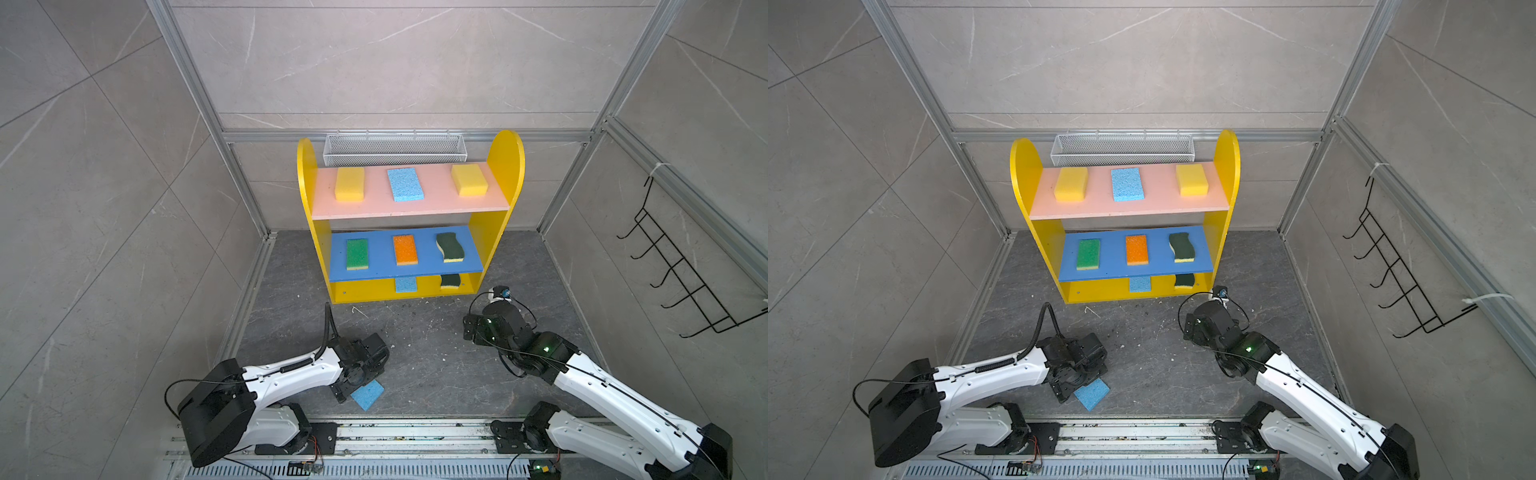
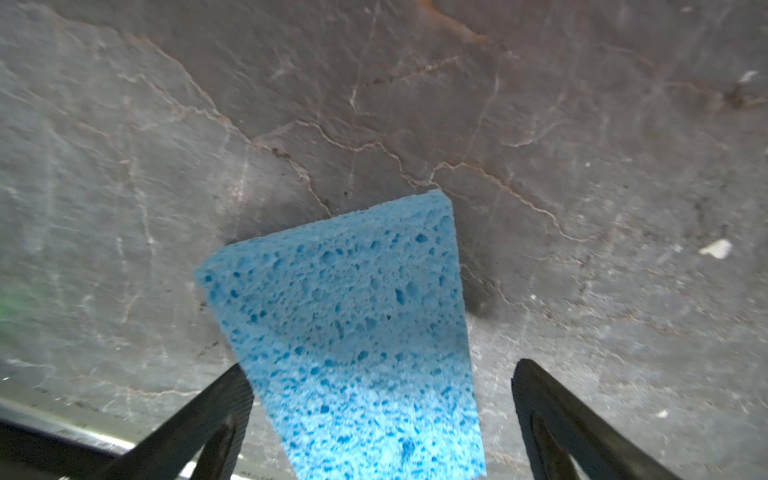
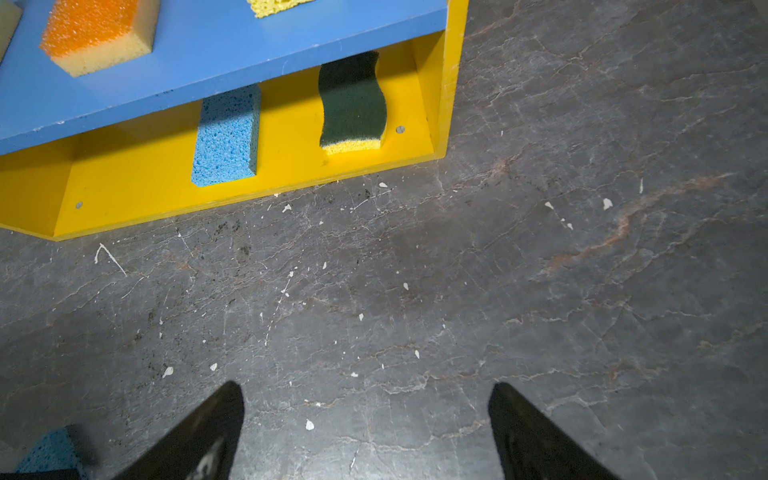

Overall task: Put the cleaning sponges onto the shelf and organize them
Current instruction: 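Lower the left gripper onto the floor blue sponge and close it, then lift the blue sponge with the left gripper and carry it toward the shelf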

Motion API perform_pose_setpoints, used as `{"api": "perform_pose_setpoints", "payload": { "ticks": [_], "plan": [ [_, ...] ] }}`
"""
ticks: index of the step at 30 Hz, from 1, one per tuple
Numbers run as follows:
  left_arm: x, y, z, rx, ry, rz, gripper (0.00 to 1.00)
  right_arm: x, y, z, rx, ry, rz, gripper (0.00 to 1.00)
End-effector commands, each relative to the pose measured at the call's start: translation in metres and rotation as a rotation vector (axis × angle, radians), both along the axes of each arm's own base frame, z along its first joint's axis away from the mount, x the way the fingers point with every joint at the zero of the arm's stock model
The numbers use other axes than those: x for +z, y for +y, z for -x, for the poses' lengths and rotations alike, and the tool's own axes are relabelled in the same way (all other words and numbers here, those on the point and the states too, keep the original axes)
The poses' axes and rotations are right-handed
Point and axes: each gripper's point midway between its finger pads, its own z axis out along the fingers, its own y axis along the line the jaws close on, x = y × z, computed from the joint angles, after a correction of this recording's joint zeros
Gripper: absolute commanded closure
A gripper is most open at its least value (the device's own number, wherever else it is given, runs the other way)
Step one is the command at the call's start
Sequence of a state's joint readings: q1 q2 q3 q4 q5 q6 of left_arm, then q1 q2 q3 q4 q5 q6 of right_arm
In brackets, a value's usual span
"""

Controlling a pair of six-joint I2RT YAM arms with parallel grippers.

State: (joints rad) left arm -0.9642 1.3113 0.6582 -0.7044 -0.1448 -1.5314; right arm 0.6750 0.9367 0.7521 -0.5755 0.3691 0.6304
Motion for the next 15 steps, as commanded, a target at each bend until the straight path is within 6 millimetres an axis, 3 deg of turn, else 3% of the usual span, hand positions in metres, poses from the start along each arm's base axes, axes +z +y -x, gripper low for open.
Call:
{"api": "perform_pose_setpoints", "payload": {
  "ticks": [1,8,12,15],
  "plan": [
    [0.000,-0.007,0.000,0.020,0.020,0.009,0.00,-0.006,-0.001,-0.002,0.011,0.005,0.018,0.06],
    [-0.007,-0.008,-0.005,-0.026,0.015,-0.010,0.05,-0.009,0.000,-0.007,0.014,0.014,0.018,0.06],
    [-0.009,-0.005,-0.018,-0.119,-0.023,-0.079,0.16,-0.014,-0.002,-0.010,0.006,0.030,0.022,0.06],
    [-0.005,-0.010,-0.034,-0.212,-0.067,-0.109,0.17,-0.017,-0.004,-0.012,0.001,0.040,0.024,0.06]
  ]
}}
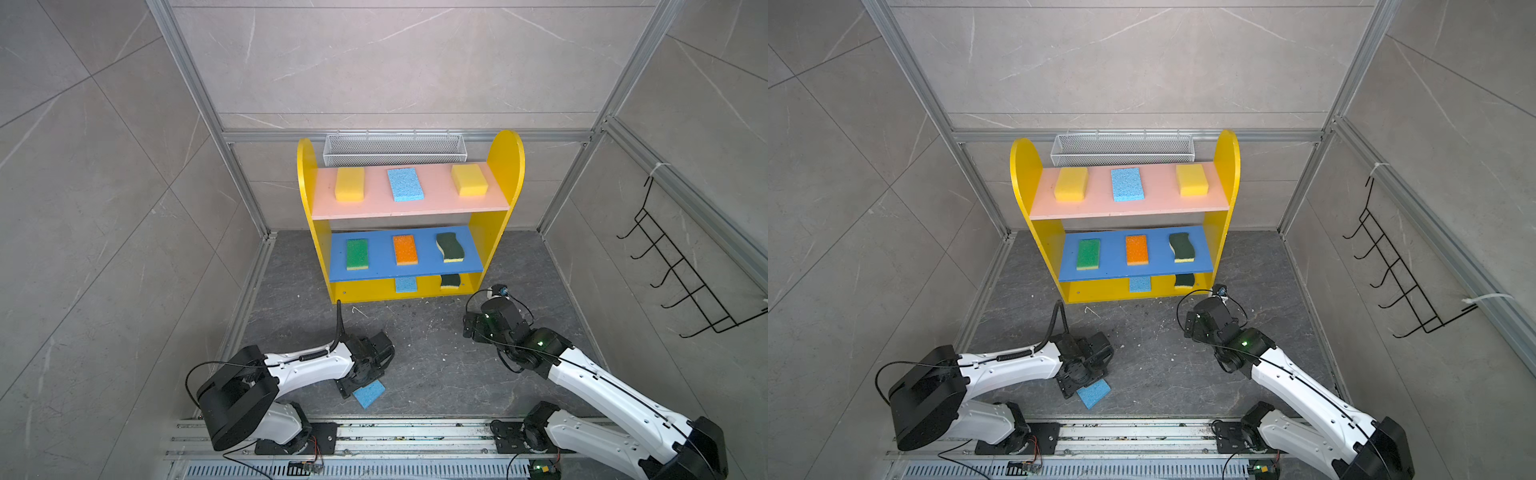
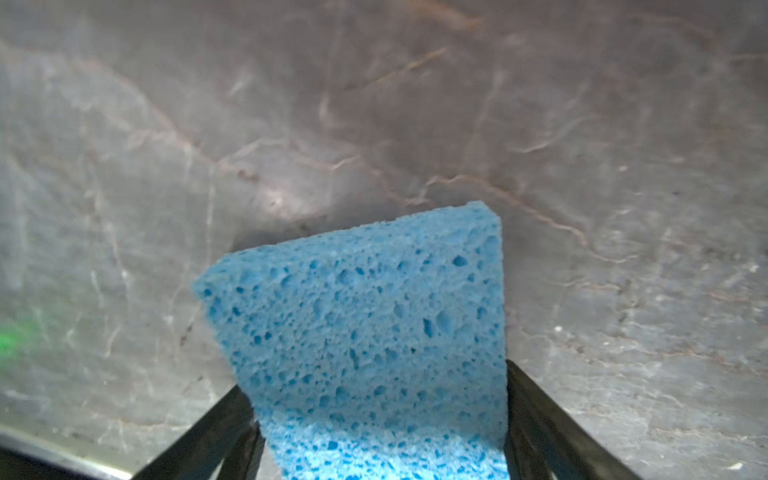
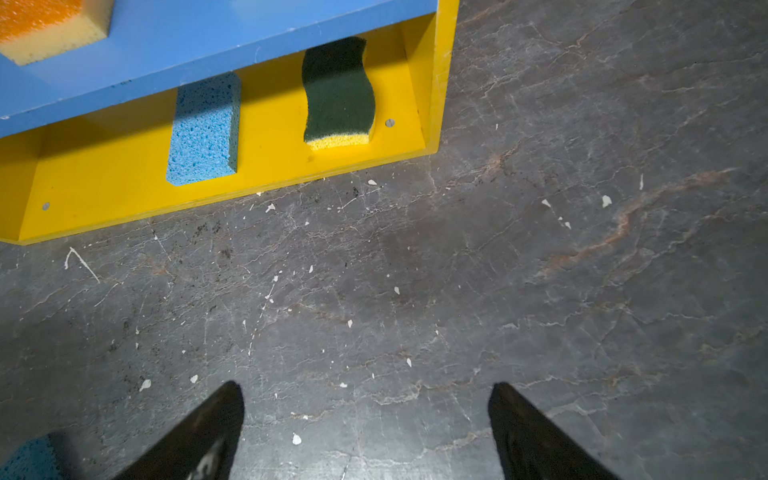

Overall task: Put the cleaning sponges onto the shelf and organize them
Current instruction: 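Lift the blue sponge with the left gripper and carry it toward the shelf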

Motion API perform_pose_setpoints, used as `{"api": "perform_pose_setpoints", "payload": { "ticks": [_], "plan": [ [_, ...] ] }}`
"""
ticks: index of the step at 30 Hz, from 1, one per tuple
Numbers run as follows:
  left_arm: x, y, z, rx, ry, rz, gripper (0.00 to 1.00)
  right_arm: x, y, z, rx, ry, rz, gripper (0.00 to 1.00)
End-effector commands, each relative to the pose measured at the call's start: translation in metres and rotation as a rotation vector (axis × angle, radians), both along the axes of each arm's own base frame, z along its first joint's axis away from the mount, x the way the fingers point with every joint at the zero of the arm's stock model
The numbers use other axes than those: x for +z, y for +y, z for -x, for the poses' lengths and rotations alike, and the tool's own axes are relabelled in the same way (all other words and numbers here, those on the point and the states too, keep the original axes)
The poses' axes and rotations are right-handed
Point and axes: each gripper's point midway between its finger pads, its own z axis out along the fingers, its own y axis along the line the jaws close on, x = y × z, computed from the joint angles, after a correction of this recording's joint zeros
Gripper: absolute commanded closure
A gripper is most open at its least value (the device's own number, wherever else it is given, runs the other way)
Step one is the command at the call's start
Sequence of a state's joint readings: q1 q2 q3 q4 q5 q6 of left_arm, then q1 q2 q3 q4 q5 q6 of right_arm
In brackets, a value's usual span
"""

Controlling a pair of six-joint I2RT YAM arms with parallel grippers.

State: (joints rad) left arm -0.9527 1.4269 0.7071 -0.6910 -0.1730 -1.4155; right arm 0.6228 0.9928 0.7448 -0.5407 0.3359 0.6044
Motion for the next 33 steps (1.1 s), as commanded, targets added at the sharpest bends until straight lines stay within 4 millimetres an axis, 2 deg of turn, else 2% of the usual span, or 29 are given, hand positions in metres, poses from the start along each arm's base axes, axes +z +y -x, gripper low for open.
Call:
{"api": "perform_pose_setpoints", "payload": {
  "ticks": [1,6,10,15,19,24,27,33],
  "plan": [
    [0.006,-0.009,-0.029,-0.145,-0.082,-0.026,0.17,-0.004,-0.001,-0.002,0.013,0.007,0.009,0.06],
    [0.017,-0.023,-0.066,-0.349,-0.118,-0.047,0.17,-0.006,-0.005,-0.003,0.003,0.013,0.000,0.07],
    [0.018,-0.025,-0.093,-0.490,-0.108,-0.100,0.17,-0.008,-0.005,-0.005,-0.003,0.027,-0.009,0.07],
    [0.016,-0.038,-0.122,-0.684,-0.084,-0.188,0.14,-0.011,-0.006,-0.004,-0.012,0.046,-0.028,0.08],
    [0.004,-0.048,-0.125,-0.788,-0.010,-0.204,0.14,-0.008,-0.011,0.000,-0.021,0.043,-0.027,0.08],
    [-0.010,-0.051,-0.125,-0.852,0.009,-0.200,0.12,-0.001,-0.020,0.007,-0.036,0.025,-0.028,0.08],
    [-0.007,-0.046,-0.125,-0.831,0.009,-0.224,0.10,0.004,-0.024,0.010,-0.037,0.015,-0.022,0.08],
    [0.012,-0.039,-0.117,-0.738,-0.051,-0.187,0.02,0.012,-0.027,0.014,-0.034,-0.004,-0.027,0.08]
  ]
}}
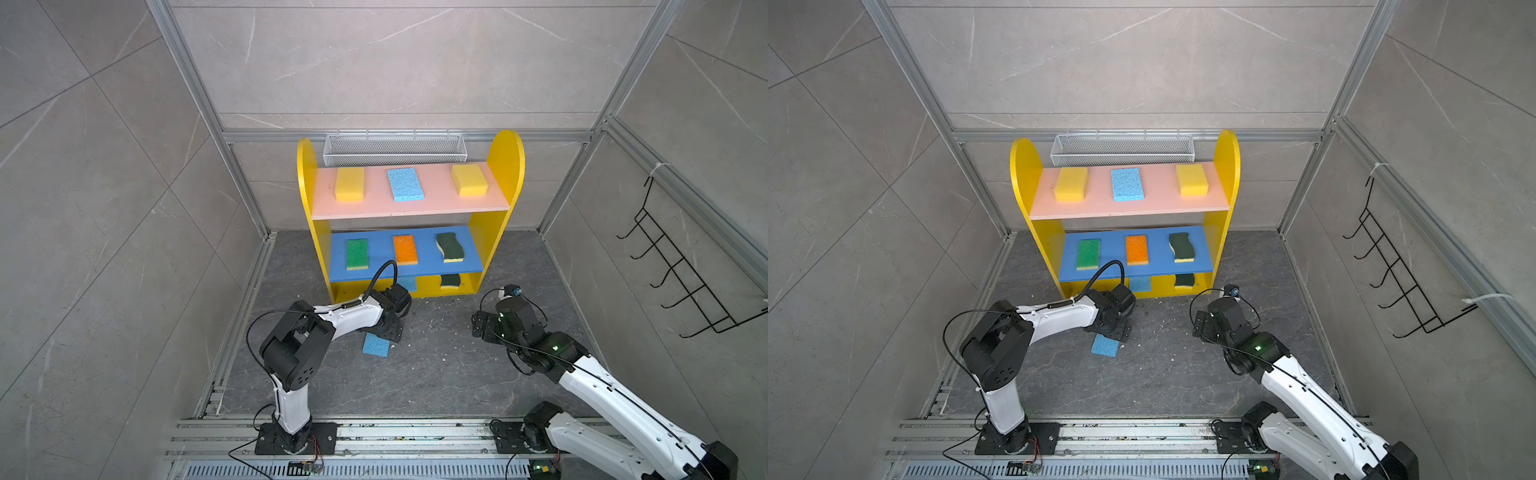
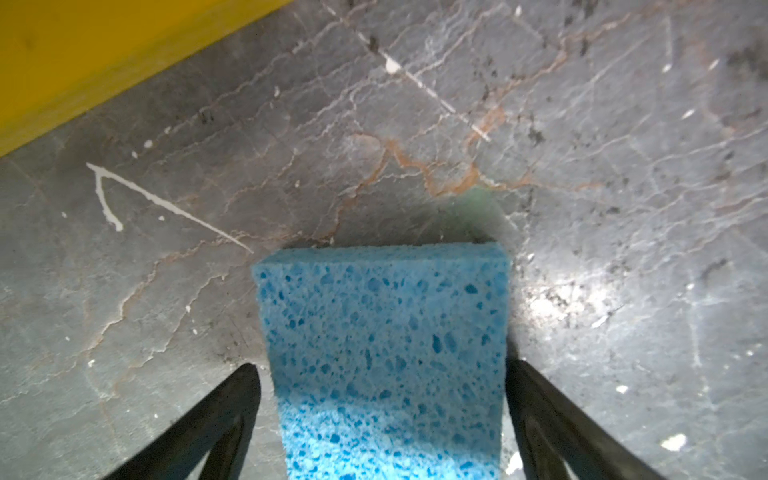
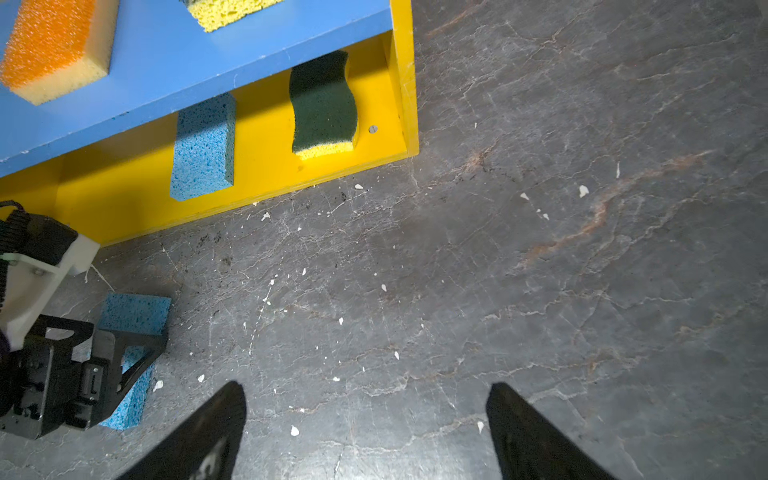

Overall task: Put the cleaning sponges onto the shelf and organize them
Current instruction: 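Lift the blue sponge with the left gripper and carry it toward the shelf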

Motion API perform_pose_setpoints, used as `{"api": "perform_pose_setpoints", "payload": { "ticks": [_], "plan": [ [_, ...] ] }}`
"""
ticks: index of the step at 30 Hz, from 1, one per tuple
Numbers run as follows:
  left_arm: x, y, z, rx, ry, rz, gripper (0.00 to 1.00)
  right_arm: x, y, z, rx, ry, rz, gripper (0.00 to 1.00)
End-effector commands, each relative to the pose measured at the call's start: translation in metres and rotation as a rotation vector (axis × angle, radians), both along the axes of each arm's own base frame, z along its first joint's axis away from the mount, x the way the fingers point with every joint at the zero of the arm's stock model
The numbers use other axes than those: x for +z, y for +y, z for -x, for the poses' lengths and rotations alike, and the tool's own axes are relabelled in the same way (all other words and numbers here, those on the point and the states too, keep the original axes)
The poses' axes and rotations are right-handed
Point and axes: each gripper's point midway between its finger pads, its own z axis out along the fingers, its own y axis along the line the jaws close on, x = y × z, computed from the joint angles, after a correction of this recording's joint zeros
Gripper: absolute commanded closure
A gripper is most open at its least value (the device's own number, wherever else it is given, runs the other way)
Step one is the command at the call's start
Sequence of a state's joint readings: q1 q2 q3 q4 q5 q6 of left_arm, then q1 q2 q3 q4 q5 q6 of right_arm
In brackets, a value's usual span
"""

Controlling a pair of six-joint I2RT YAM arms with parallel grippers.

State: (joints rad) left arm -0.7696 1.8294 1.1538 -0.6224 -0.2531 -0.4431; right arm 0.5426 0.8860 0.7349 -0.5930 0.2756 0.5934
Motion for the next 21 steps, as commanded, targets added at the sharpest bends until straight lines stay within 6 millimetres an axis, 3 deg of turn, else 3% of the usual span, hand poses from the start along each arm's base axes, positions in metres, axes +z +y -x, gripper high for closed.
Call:
{"api": "perform_pose_setpoints", "payload": {
  "ticks": [1,12,21],
  "plan": [
    [0.005,0.018,0.020,0.037,0.028,-0.014,0.02,0.001,-0.007,0.006,0.000,0.008,0.025,0.08],
    [-0.012,0.014,0.051,0.111,0.051,0.180,0.01,-0.001,-0.009,0.010,0.005,0.016,0.033,0.08],
    [-0.018,0.015,0.061,0.091,0.062,0.156,0.02,-0.002,-0.014,0.012,-0.004,0.018,0.055,0.08]
  ]
}}
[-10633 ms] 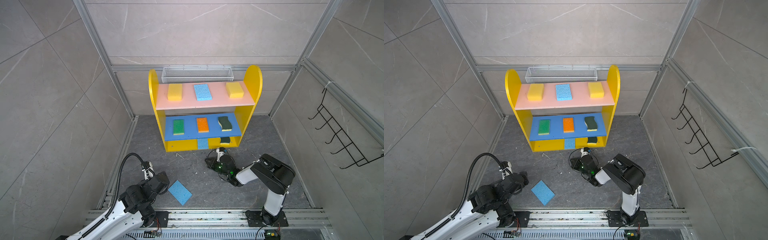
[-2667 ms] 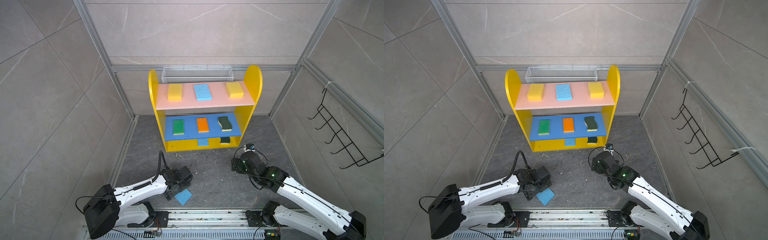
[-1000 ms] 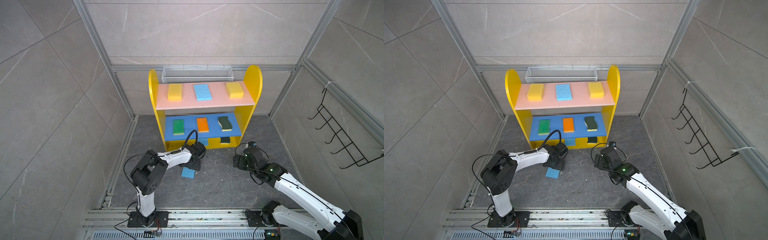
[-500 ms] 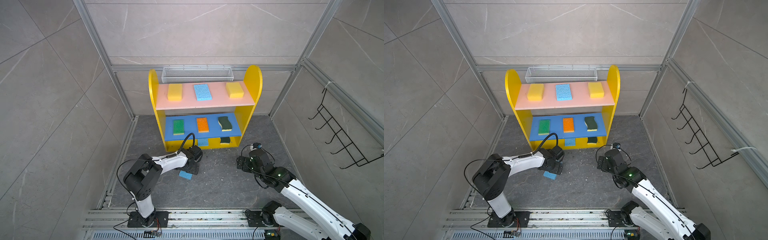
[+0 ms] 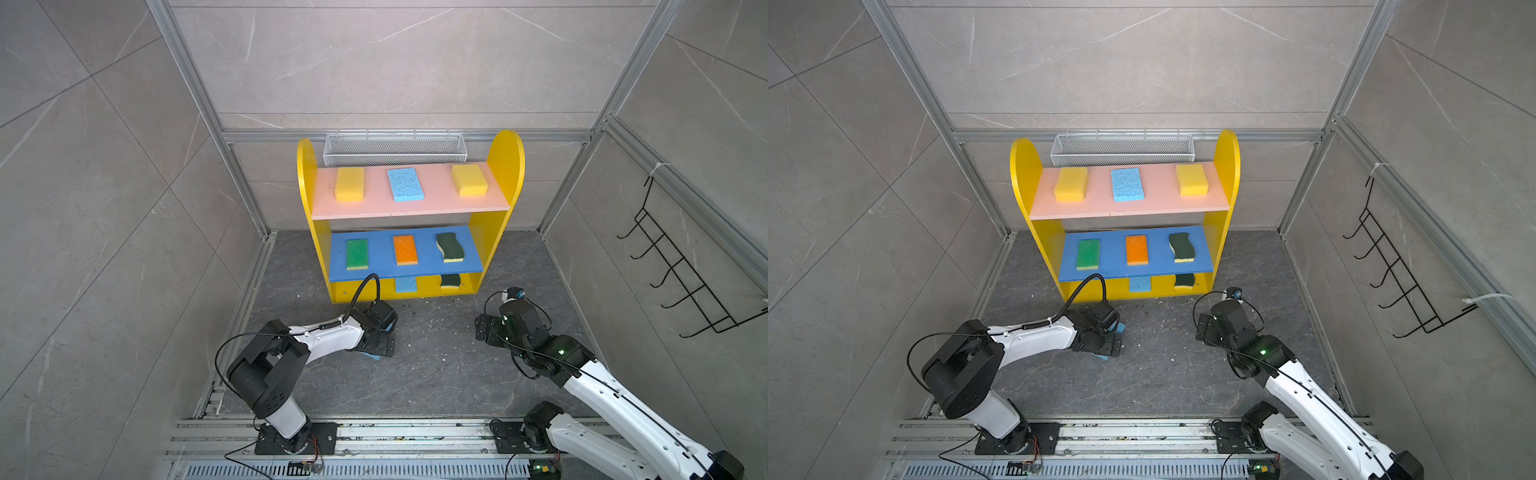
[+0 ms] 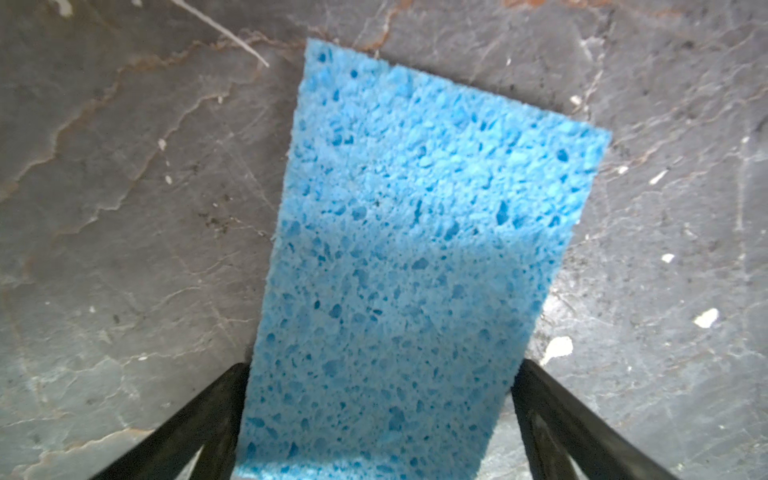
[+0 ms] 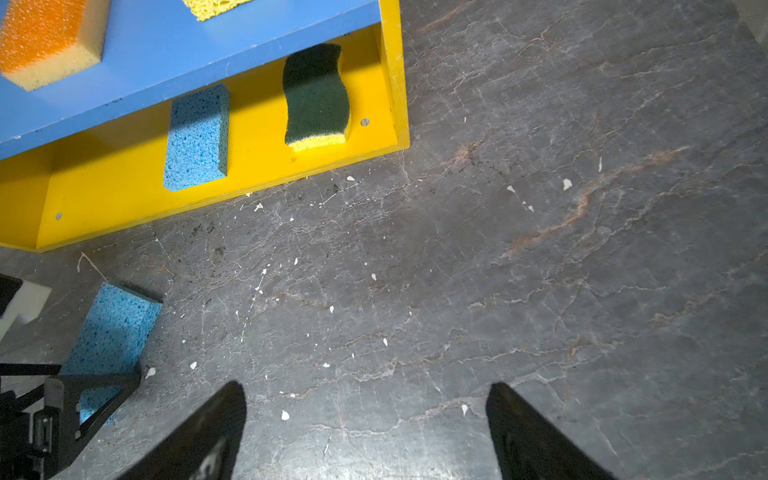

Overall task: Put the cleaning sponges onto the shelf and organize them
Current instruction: 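Lift the blue sponge with the left gripper and carry it toward the shelf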

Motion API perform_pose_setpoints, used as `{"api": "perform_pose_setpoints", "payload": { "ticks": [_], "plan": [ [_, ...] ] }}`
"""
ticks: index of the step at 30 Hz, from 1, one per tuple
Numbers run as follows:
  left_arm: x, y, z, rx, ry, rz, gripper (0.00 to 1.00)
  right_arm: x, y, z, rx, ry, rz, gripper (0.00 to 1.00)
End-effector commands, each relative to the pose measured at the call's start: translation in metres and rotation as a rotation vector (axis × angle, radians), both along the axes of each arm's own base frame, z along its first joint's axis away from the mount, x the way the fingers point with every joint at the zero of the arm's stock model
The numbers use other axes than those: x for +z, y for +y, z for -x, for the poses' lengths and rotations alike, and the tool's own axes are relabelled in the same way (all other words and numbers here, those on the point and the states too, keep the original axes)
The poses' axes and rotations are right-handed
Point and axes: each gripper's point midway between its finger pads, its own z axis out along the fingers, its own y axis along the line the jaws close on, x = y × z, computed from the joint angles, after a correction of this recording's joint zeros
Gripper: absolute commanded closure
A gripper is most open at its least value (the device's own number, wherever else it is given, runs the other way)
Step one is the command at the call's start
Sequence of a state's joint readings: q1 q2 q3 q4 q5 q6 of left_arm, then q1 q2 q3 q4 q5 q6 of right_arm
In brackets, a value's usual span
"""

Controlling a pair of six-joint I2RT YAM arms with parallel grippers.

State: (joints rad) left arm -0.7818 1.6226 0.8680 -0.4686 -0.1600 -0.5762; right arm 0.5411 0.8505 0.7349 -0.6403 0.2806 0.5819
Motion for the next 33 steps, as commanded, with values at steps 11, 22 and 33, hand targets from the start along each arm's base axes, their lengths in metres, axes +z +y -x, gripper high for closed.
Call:
{"api": "perform_pose_setpoints", "payload": {
  "ticks": [11,22,33],
  "plan": [
    [-0.020,0.006,0.036,0.050,0.038,0.013,0.06,-0.006,-0.007,0.003,-0.003,0.018,0.038,0.08],
    [-0.028,0.010,0.046,0.062,0.057,0.020,0.07,-0.006,-0.010,0.006,-0.008,0.018,0.043,0.08],
    [-0.023,0.008,0.055,0.028,0.094,0.022,0.09,-0.009,-0.010,0.009,-0.014,0.028,0.029,0.08]
  ]
}}
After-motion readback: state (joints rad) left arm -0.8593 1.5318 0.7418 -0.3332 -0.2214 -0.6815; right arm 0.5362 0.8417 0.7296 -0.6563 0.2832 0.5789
